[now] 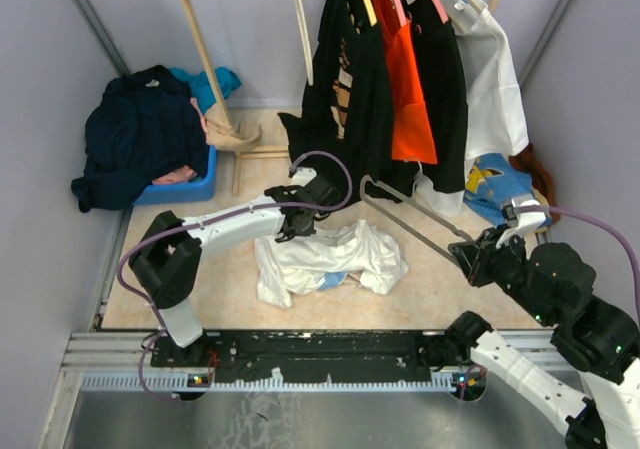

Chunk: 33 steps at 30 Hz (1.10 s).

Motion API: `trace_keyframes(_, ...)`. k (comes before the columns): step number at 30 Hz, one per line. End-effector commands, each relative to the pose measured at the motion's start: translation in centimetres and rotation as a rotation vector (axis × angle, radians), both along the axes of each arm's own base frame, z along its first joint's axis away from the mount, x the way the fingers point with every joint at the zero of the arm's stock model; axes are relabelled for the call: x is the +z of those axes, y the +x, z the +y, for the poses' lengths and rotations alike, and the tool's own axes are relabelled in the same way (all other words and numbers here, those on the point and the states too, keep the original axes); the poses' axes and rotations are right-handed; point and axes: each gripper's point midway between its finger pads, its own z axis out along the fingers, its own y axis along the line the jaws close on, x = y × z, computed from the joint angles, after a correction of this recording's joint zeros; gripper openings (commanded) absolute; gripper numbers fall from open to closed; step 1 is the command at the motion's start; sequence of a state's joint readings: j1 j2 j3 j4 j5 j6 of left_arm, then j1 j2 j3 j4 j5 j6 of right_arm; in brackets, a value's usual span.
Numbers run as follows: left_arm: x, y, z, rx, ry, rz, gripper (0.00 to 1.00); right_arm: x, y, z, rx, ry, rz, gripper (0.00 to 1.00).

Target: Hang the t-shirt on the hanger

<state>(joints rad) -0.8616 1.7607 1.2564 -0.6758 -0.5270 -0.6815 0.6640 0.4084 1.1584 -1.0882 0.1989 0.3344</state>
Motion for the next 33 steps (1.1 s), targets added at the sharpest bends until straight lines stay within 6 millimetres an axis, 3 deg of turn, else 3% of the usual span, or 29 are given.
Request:
trace_keyframes(1,0.6,-0.3,0.1,0.009,0.0,-0.005,0.17,1.6,-0.6,0.8,0.052,0.055,-0.039,0.0)
trace_keyframes(5,1.6,-0.5,0.3,0.01,-0.019,-0.023,0.0,0.9,-1.5,2.0,0.127,0.068,-0.002,0.0)
trace_keyframes(10,3.2,-1.0,0.1,-0.002,-0.053,-0.045,0.0,-0.1,-2.2,3.8,0.226,0.088,0.031,0.0)
trace_keyframes(20,5.4,-2.2,-0.1,-0.022,-0.102,-0.071,0.0,-1.0,-1.7,6.8,0.342,0.116,0.057,0.0)
trace_keyframes(33,6.4,-3.2,-0.4,-0.043,-0.119,-0.077,0.0,-1.8,0.0,6.5,0.287,0.092,0.013,0.0)
